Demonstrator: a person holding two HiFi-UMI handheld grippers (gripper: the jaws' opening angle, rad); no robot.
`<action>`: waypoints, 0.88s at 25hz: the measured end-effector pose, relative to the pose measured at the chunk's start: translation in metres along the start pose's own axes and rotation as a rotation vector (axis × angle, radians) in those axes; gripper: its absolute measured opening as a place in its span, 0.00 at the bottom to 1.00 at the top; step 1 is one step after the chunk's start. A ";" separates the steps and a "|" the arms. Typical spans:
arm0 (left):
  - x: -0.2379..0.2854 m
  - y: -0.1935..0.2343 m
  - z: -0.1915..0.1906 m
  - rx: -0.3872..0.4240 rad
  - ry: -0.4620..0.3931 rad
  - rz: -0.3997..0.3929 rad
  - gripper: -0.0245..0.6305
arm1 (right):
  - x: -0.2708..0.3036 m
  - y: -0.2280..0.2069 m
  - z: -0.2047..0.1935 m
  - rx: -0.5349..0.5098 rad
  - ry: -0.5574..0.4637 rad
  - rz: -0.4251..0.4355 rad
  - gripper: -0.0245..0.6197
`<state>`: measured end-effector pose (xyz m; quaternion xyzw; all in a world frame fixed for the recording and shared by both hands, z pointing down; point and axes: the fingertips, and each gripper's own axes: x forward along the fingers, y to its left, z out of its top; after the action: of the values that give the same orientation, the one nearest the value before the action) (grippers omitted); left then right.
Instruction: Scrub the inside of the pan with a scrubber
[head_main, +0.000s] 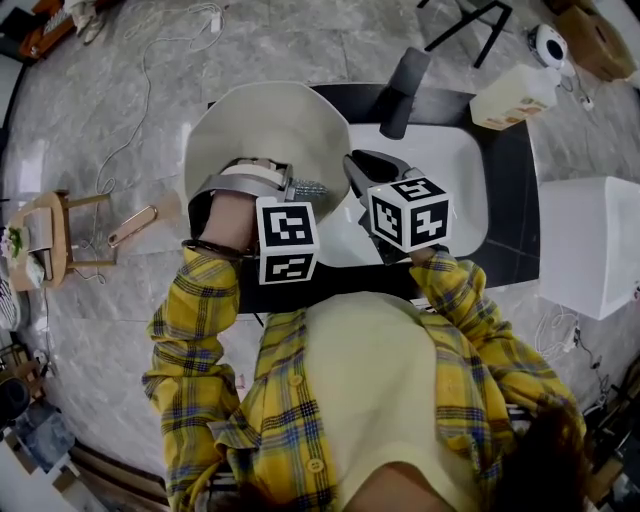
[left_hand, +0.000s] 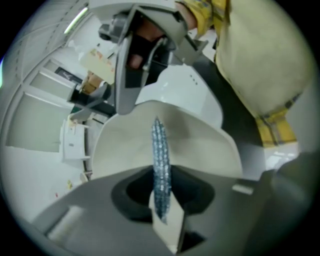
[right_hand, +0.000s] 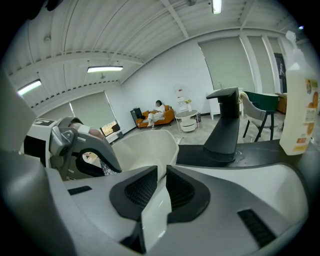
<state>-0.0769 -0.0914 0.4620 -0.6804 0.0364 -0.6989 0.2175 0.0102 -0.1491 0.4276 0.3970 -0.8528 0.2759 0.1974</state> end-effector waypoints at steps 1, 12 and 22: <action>-0.001 -0.003 -0.001 0.016 0.003 -0.008 0.17 | 0.000 0.000 0.000 -0.001 0.000 0.000 0.07; -0.013 -0.032 -0.019 0.225 0.064 -0.034 0.17 | 0.000 0.001 0.001 -0.005 0.000 0.000 0.07; -0.017 -0.052 -0.048 0.322 0.109 -0.040 0.17 | 0.001 0.000 0.000 -0.007 -0.002 0.000 0.07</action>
<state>-0.1369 -0.0497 0.4605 -0.5984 -0.0779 -0.7357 0.3076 0.0096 -0.1493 0.4278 0.3968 -0.8539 0.2726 0.1978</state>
